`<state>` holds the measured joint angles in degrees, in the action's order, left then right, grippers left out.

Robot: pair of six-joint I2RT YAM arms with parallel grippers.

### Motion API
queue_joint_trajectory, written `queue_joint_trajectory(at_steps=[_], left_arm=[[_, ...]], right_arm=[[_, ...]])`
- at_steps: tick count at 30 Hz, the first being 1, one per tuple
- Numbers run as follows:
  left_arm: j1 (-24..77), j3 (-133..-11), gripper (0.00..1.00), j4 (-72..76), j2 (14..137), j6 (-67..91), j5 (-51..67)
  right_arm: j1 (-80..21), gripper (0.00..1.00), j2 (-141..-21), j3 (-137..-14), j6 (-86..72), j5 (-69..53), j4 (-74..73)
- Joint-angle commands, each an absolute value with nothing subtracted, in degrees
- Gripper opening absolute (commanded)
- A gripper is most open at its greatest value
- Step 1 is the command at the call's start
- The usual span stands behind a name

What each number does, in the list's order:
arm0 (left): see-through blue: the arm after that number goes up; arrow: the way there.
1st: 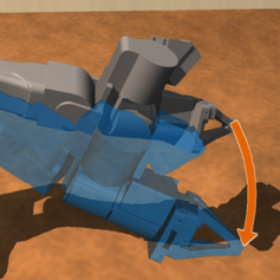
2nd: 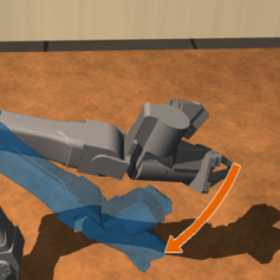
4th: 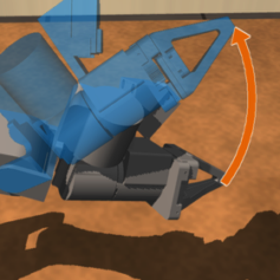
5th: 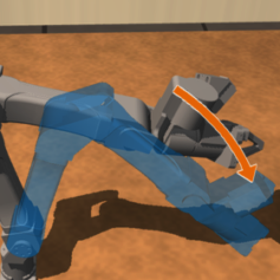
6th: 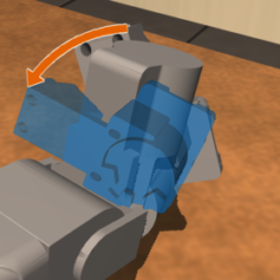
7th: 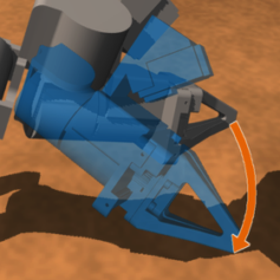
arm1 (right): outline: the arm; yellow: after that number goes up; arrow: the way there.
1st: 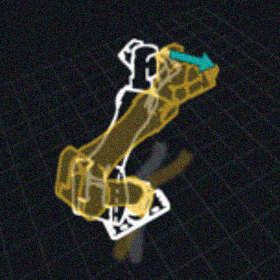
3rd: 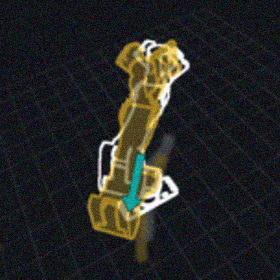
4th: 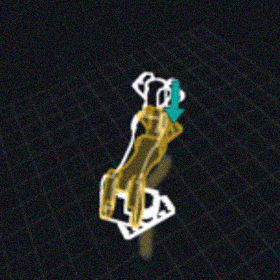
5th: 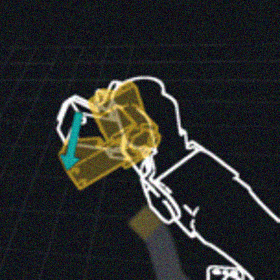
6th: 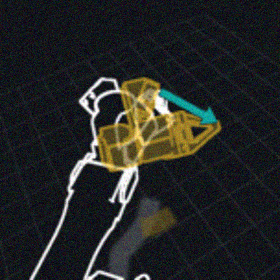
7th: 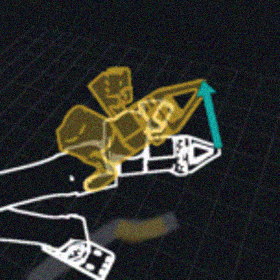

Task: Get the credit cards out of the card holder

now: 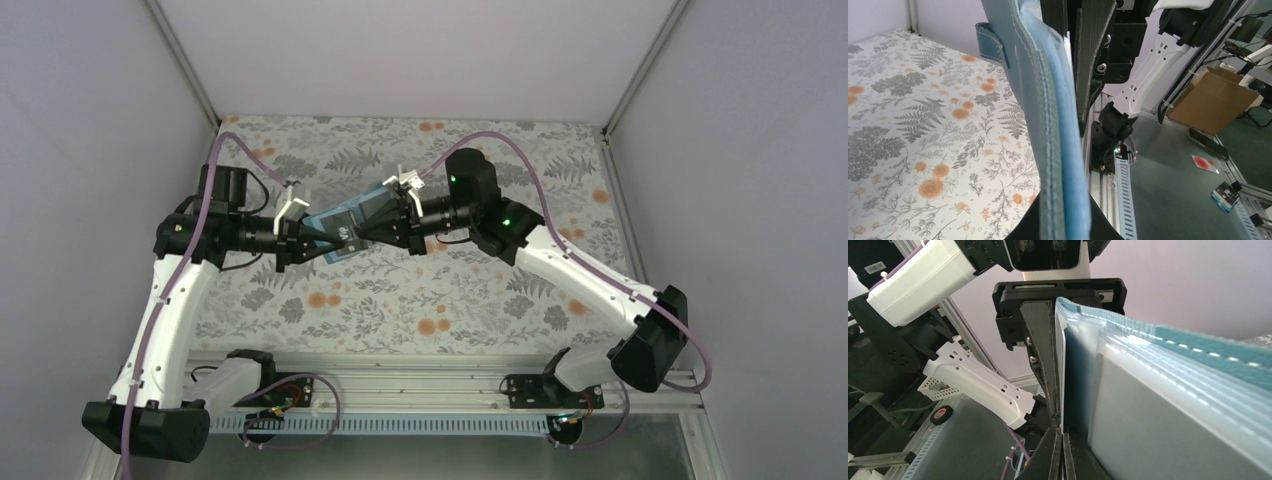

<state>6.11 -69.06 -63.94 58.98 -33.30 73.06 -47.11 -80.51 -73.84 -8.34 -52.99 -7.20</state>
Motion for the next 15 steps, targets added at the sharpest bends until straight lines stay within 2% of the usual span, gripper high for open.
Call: queue_joint_trajectory(at_steps=[1, 4, 15], left_arm=[[6.14, -68.95, 0.16, -61.38, 58.59, -32.92, 74.71], [6.0, -68.69, 0.19, -61.37, 58.42, -32.99, 75.16], [5.73, -68.34, 0.13, -61.85, 58.72, -33.57, 76.63]], right_arm=[[-47.58, 0.04, -78.44, -76.01, -6.88, -50.76, -7.96], [-46.24, 0.04, -77.56, -75.71, -6.21, -49.59, -9.79], [-44.22, 0.04, -75.37, -75.14, -4.93, -48.33, -12.35]])
